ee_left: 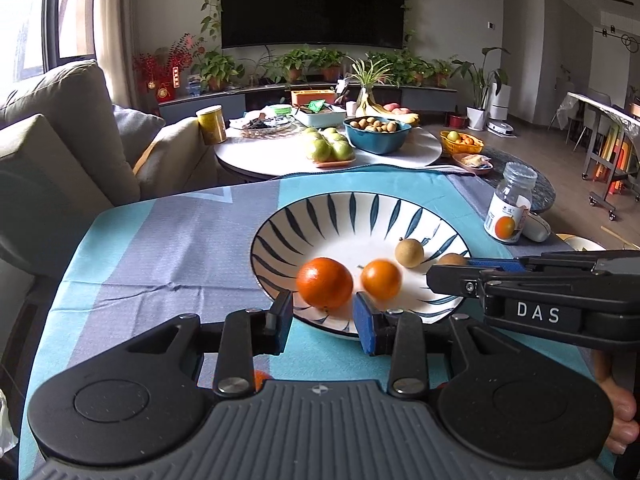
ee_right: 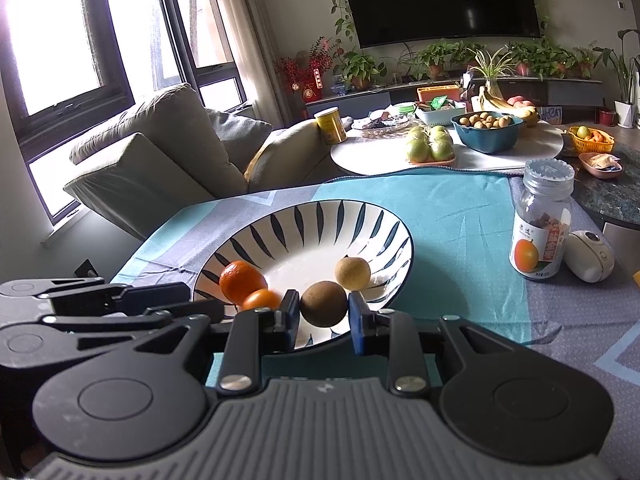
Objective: Organize fruits
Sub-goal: 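Carry the orange and kiwi into the striped bowl and open both tools, then move both open tools back toward the remaining fruit on the cloth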
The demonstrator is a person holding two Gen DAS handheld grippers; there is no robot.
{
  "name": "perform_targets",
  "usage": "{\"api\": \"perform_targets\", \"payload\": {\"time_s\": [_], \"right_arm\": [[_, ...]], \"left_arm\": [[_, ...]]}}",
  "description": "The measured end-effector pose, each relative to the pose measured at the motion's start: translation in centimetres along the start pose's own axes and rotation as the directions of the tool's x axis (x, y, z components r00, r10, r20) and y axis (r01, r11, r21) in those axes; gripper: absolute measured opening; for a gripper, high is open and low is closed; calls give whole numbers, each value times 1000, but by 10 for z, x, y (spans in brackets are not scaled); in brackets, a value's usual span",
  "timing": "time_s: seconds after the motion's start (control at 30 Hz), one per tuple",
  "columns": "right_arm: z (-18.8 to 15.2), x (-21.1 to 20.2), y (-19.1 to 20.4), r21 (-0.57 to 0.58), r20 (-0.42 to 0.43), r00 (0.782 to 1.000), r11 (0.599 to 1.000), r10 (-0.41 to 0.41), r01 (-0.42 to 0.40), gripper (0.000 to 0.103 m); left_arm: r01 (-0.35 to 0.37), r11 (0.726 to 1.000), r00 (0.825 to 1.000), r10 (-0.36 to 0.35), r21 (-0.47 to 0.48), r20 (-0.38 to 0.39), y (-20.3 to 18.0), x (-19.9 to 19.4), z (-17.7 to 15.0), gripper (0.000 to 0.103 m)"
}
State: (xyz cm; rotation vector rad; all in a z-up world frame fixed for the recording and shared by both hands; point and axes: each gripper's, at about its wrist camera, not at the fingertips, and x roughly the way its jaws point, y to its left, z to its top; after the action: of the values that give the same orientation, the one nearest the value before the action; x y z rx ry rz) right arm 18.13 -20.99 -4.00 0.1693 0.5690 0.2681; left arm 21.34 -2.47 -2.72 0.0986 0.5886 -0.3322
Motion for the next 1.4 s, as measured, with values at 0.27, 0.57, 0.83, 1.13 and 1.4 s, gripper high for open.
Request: {"api": "perform_targets", "payload": {"time_s": [0.27, 0.57, 0.83, 1.13, 1.4], "right_arm": [[-1, 0, 1, -15, 2, 1000, 1000, 4, -4, 78], [-3, -4, 3, -19, 18, 1000, 1000, 0, 0, 79], [-5, -12, 9, -19, 14, 1000, 1000, 3, -3, 79], [-15, -30, 20, -47, 21, 1000, 999, -5, 6, 79], [-24, -43, 25, -48, 16, 1000, 999, -2, 2, 79]], "left_arm": [[-1, 1000, 1000, 1, -18, -12, 3, 1, -4, 32], [-6, 1000, 1000, 6, -28, -3, 6, -5, -6, 32], [-15, 999, 1000, 15, -31, 4, 10, -19, -13, 32], [-24, 998, 1000, 24, -51, 0, 16, -38, -26, 32], [-51, 997, 999, 52, -50, 11, 20, -61, -40, 32]]}}
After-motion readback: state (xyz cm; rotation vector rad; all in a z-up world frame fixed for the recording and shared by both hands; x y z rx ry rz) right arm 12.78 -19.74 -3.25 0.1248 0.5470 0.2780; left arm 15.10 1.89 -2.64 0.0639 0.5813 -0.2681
